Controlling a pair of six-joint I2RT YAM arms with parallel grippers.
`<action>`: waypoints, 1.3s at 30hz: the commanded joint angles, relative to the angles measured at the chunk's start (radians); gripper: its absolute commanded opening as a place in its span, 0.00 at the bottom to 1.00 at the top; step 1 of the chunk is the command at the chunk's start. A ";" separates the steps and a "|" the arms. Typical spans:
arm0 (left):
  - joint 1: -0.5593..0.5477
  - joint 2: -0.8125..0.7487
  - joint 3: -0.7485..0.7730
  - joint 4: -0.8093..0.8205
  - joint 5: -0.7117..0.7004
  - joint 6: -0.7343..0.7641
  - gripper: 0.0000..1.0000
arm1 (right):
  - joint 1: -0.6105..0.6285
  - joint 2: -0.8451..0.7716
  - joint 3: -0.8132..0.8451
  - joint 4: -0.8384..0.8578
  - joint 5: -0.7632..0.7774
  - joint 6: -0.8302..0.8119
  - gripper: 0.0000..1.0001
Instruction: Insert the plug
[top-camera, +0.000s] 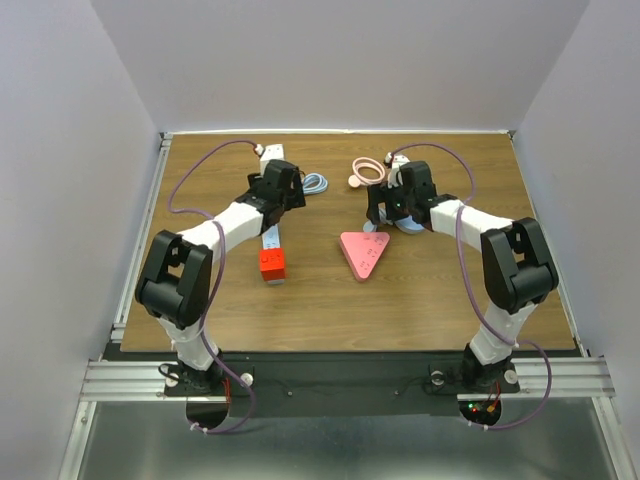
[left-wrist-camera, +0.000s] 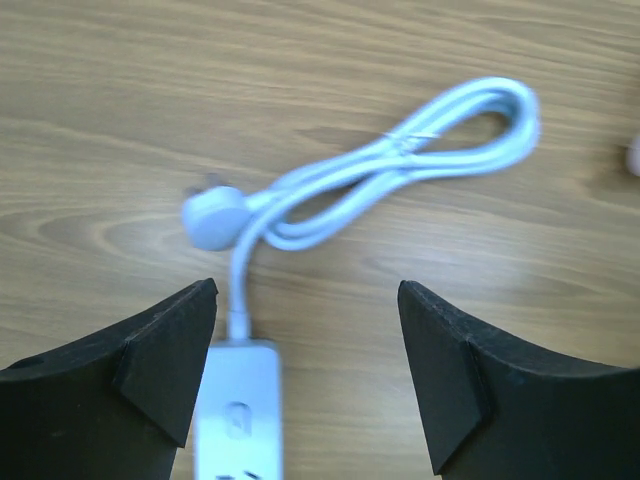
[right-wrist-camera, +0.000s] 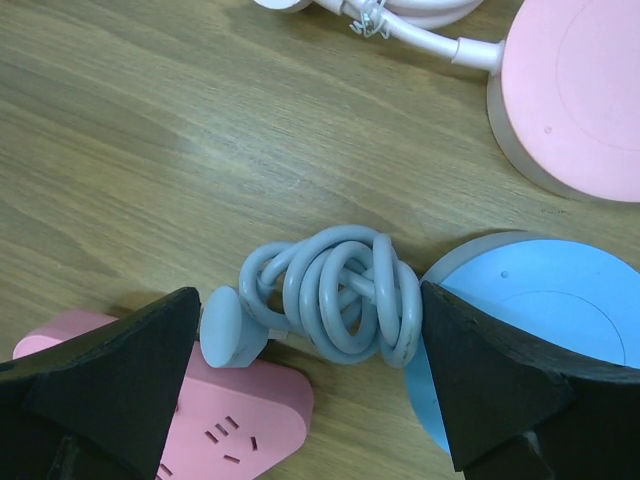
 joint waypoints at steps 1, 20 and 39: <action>-0.100 -0.067 -0.001 0.043 -0.001 -0.005 0.84 | 0.007 0.030 -0.004 0.013 0.030 0.017 0.95; -0.234 0.084 -0.039 0.126 0.370 -0.057 0.84 | 0.008 -0.010 -0.067 -0.025 0.144 0.081 0.12; -0.234 0.054 -0.211 0.311 0.612 -0.184 0.85 | 0.010 -0.056 -0.077 -0.050 0.198 0.106 0.00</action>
